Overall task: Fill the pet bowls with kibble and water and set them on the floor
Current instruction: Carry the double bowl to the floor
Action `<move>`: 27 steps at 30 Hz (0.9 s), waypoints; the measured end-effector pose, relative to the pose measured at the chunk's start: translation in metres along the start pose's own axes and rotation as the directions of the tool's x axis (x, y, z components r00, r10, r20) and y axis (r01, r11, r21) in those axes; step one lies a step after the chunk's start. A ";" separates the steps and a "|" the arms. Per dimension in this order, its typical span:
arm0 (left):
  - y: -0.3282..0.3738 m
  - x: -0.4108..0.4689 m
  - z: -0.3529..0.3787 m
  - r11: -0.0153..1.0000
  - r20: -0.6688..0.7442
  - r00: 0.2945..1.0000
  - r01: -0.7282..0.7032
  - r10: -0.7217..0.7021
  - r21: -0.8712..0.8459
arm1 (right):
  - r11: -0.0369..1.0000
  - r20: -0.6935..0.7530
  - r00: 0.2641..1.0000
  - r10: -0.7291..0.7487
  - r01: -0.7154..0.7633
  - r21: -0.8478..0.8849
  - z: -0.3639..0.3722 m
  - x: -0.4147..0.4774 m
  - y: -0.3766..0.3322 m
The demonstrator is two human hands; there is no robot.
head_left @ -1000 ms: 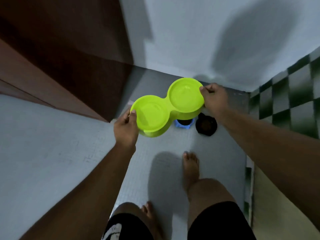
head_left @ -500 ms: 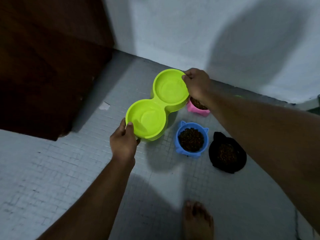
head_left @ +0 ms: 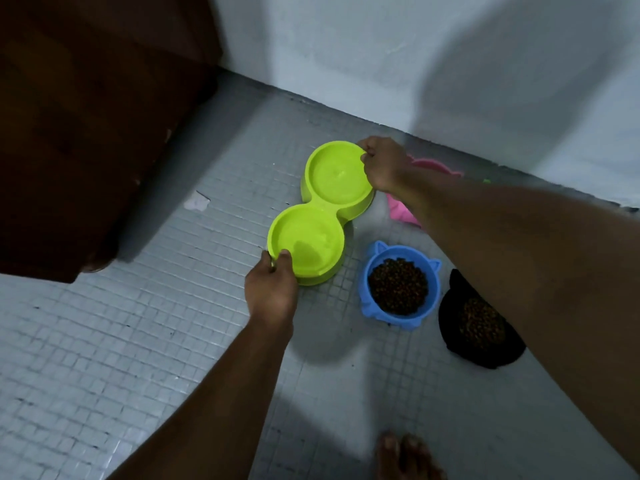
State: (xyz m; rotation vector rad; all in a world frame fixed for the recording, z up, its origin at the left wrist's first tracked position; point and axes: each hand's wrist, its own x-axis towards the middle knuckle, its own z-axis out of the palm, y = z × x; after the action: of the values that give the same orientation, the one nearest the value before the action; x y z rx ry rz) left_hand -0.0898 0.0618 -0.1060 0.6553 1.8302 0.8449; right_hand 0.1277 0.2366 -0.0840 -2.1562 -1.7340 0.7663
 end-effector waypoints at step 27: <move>0.160 -0.110 -0.063 0.778 0.423 0.888 -0.394 0.183 0.489 | 0.990 0.099 0.985 0.139 -0.141 0.017 -0.141 -0.163 -0.095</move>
State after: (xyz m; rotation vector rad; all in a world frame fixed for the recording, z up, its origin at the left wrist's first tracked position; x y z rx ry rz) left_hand -0.0961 0.0608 0.0981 1.4144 1.6540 0.3161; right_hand 0.1048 0.1199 0.1189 -2.2790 -1.6216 0.9380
